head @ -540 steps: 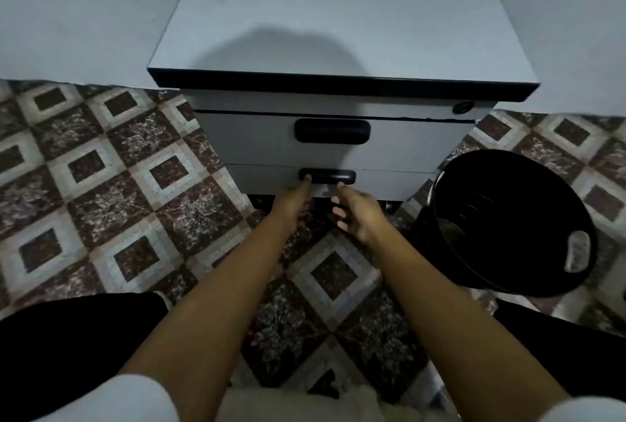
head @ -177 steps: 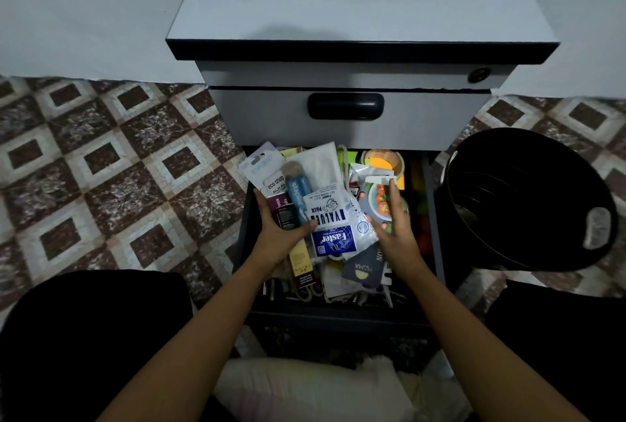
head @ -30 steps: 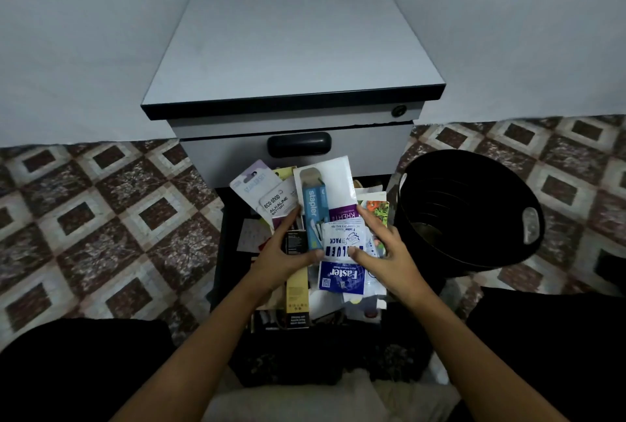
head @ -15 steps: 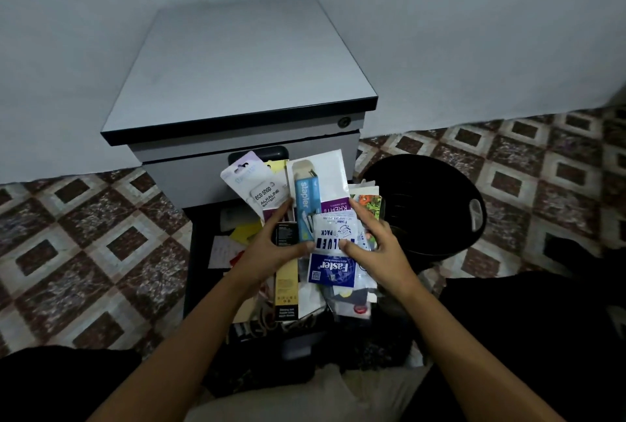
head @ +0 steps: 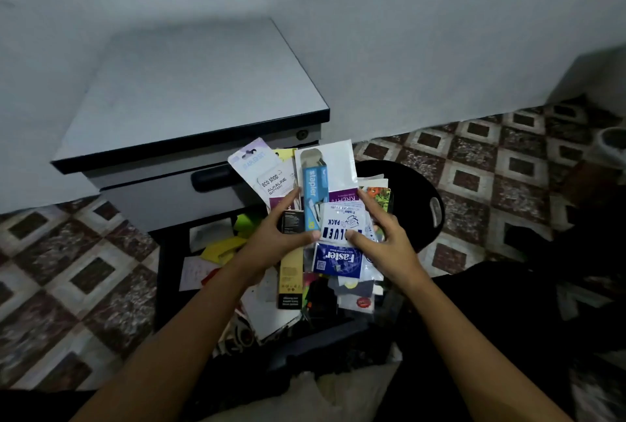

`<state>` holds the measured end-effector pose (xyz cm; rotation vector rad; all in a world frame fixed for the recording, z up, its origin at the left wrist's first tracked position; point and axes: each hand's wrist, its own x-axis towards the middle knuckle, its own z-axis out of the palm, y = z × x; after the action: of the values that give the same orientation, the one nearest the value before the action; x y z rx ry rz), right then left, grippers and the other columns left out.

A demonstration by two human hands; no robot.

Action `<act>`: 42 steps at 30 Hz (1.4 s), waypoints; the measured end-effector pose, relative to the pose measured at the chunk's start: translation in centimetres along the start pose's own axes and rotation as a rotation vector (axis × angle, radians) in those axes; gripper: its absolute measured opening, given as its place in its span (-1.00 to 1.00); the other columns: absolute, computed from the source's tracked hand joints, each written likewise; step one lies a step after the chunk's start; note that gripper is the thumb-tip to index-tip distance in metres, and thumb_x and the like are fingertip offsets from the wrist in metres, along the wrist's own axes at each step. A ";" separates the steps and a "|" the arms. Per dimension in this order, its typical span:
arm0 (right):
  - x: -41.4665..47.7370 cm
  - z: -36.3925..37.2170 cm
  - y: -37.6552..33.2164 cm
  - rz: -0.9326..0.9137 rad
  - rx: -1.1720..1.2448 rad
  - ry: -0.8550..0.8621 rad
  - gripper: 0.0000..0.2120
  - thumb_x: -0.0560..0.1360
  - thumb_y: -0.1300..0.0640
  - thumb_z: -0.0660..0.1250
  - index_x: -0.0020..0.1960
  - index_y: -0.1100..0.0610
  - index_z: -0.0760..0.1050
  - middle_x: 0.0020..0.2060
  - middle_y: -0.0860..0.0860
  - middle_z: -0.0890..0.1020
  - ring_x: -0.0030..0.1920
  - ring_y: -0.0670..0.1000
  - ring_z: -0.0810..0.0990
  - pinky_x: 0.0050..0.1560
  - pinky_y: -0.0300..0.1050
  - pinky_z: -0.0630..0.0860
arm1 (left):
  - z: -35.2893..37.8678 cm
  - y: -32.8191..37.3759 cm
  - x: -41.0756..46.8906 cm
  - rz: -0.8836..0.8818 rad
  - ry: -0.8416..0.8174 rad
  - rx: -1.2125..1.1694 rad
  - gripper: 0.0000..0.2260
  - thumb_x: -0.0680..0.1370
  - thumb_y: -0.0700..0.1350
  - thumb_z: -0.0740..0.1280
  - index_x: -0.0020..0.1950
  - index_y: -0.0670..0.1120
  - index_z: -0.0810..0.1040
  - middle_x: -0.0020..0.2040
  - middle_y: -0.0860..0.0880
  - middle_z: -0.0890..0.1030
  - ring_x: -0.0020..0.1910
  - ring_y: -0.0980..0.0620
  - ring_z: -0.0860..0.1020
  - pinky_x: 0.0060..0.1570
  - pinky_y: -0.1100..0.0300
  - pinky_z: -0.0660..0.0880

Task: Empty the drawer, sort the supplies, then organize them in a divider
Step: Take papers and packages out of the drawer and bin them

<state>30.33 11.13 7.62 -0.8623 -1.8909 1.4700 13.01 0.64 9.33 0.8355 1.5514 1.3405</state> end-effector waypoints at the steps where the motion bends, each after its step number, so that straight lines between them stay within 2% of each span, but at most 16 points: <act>1: 0.1 -0.7 0.2 -0.004 0.000 0.011 -0.34 0.42 0.15 0.44 0.28 -0.45 0.29 0.40 -0.13 0.30 0.41 -0.02 0.28 0.33 0.16 0.39 | 0.5 0.4 0.5 -0.006 -0.016 0.010 -0.21 0.36 -0.20 0.48 0.47 0.19 0.18 0.27 -0.02 0.52 0.13 0.04 0.58 0.03 0.02 0.59; 3: 0.3 -2.0 0.5 0.003 0.009 0.039 -0.36 0.40 0.09 0.44 0.29 -0.44 0.30 0.40 -0.14 0.31 0.41 0.01 0.30 0.32 0.18 0.39 | 1.7 1.1 1.4 -0.013 -0.048 0.030 -0.22 0.40 -0.23 0.46 0.49 0.15 0.16 0.24 -0.03 0.54 0.10 0.03 0.60 0.04 0.01 0.58; 6: 0.8 -4.3 0.7 0.018 0.023 0.075 -0.36 0.34 0.00 0.44 0.30 -0.42 0.30 0.40 -0.14 0.33 0.39 0.02 0.34 0.29 0.17 0.43 | 4.0 2.1 3.0 0.018 -0.090 0.039 -0.26 0.43 -0.31 0.42 0.50 0.03 0.16 0.14 0.00 0.57 0.04 0.08 0.60 0.02 0.15 0.59; 8: 1.3 -5.9 0.8 0.022 0.039 0.103 -0.37 0.39 0.09 0.44 0.27 -0.44 0.31 0.40 -0.16 0.32 0.39 0.02 0.34 0.27 0.15 0.45 | 5.4 2.5 4.2 0.028 -0.102 0.037 -0.28 0.44 -0.34 0.40 0.51 -0.02 0.16 0.18 -0.06 0.56 0.08 0.02 0.59 0.04 0.16 0.58; 11: 2.2 -8.0 1.0 0.017 0.074 0.136 -0.35 0.44 0.23 0.41 0.23 -0.46 0.34 0.41 -0.16 0.31 0.37 0.02 0.38 0.22 0.12 0.50 | 7.2 2.8 6.6 0.024 -0.116 0.039 -0.27 0.43 -0.32 0.42 0.50 0.01 0.18 0.27 -0.10 0.53 0.18 -0.04 0.56 0.15 0.03 0.52; 13: 2.8 -9.0 0.9 0.011 0.132 0.161 -0.36 0.46 0.32 0.37 0.22 -0.39 0.36 0.39 -0.14 0.34 0.24 -0.09 0.50 0.04 -0.09 0.60 | 8.0 2.9 8.3 0.018 -0.135 0.050 -0.26 0.41 -0.27 0.45 0.49 0.05 0.21 0.28 -0.07 0.52 0.18 -0.02 0.56 0.16 -0.01 0.52; 15: 3.6 -10.0 1.1 0.020 0.169 0.175 -0.39 0.48 0.38 0.32 0.27 -0.25 0.33 0.32 -0.15 0.36 0.02 -0.29 0.57 -0.15 -0.33 0.57 | 8.8 2.9 10.0 0.017 -0.150 0.073 -0.25 0.39 -0.23 0.47 0.49 0.06 0.21 0.28 -0.04 0.51 0.17 0.00 0.56 0.15 0.00 0.52; 18: 5.2 -11.1 2.0 0.049 0.164 0.184 -0.39 0.49 0.40 0.30 0.32 -0.18 0.28 0.24 -0.16 0.41 -0.09 -0.35 0.58 -0.21 -0.38 0.54 | 9.7 2.8 12.4 0.005 -0.154 0.079 -0.26 0.40 -0.24 0.47 0.49 0.05 0.21 0.17 0.05 0.54 0.10 0.04 0.58 0.11 0.05 0.54; 20: 6.4 -11.7 2.9 0.070 0.172 0.192 -0.39 0.48 0.40 0.31 0.32 -0.18 0.28 0.28 -0.12 0.41 -0.07 -0.30 0.58 -0.20 -0.36 0.55 | 10.2 2.4 14.0 -0.016 -0.154 0.084 -0.26 0.40 -0.25 0.47 0.50 0.05 0.21 0.13 0.06 0.55 0.06 0.06 0.59 0.06 0.10 0.56; 23: 8.2 -12.0 4.5 0.106 0.182 0.200 -0.37 0.48 0.40 0.31 0.38 -0.13 0.27 0.30 -0.12 0.38 -0.05 -0.29 0.55 -0.21 -0.38 0.54 | 10.5 1.3 16.3 -0.052 -0.153 0.083 -0.25 0.40 -0.25 0.47 0.50 0.05 0.21 0.25 -0.06 0.54 0.13 -0.01 0.58 0.09 0.05 0.54; 27: 10.5 -12.1 6.8 0.149 0.180 0.193 -0.37 0.47 0.40 0.32 0.43 -0.04 0.28 0.33 -0.12 0.35 -0.03 -0.29 0.53 -0.20 -0.39 0.53 | 10.2 -0.6 19.1 -0.077 -0.159 0.089 -0.24 0.39 -0.23 0.48 0.49 0.04 0.21 0.29 -0.10 0.52 0.17 -0.04 0.57 0.16 -0.03 0.52; 31: 12.6 -11.8 9.1 0.174 0.138 0.174 -0.38 0.46 0.39 0.34 0.43 0.00 0.30 0.44 -0.02 0.31 0.16 -0.16 0.49 -0.12 -0.44 0.51 | 9.9 -2.3 21.4 -0.131 -0.152 0.074 -0.25 0.40 -0.21 0.48 0.49 0.10 0.21 0.27 -0.08 0.53 0.12 -0.02 0.59 0.08 0.04 0.56; 34: 13.3 -11.3 11.0 0.196 0.128 0.167 -0.37 0.46 0.37 0.36 0.42 -0.05 0.31 0.45 -0.01 0.31 0.32 -0.08 0.41 -0.04 -0.44 0.50 | 9.6 -3.8 22.2 -0.157 -0.151 0.081 -0.26 0.42 -0.22 0.47 0.49 0.11 0.20 0.27 -0.08 0.53 0.12 -0.02 0.59 0.04 0.09 0.57; 37: 13.5 -10.6 13.0 0.252 0.134 0.148 -0.38 0.47 0.36 0.35 0.41 -0.07 0.31 0.44 -0.03 0.31 0.30 -0.07 0.43 -0.11 -0.42 0.51 | 9.2 -5.4 22.3 -0.180 -0.139 0.090 -0.27 0.42 -0.21 0.47 0.49 0.12 0.21 0.31 -0.07 0.50 0.16 -0.01 0.57 0.07 0.10 0.55; 39: 13.6 -10.3 14.4 0.288 0.117 0.133 -0.38 0.46 0.32 0.37 0.38 -0.17 0.32 0.44 -0.04 0.31 0.32 -0.04 0.42 -0.08 -0.39 0.52 | 9.1 -6.4 22.3 -0.192 -0.143 0.108 -0.28 0.43 -0.19 0.46 0.49 0.12 0.21 0.33 -0.04 0.48 0.19 0.02 0.54 0.09 0.16 0.53; 42: 13.9 -10.0 15.9 0.317 0.099 0.114 -0.36 0.46 0.28 0.38 0.37 -0.25 0.32 0.43 -0.02 0.32 0.33 0.00 0.42 -0.07 -0.34 0.54 | 9.0 -7.8 22.7 -0.232 -0.133 0.126 -0.27 0.40 -0.09 0.50 0.46 0.20 0.22 0.40 -0.03 0.41 0.26 -0.01 0.49 0.21 0.01 0.49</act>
<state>31.62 30.82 -4.88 -1.2136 -1.6388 1.6437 13.40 23.15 -2.90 0.7777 1.5866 1.0100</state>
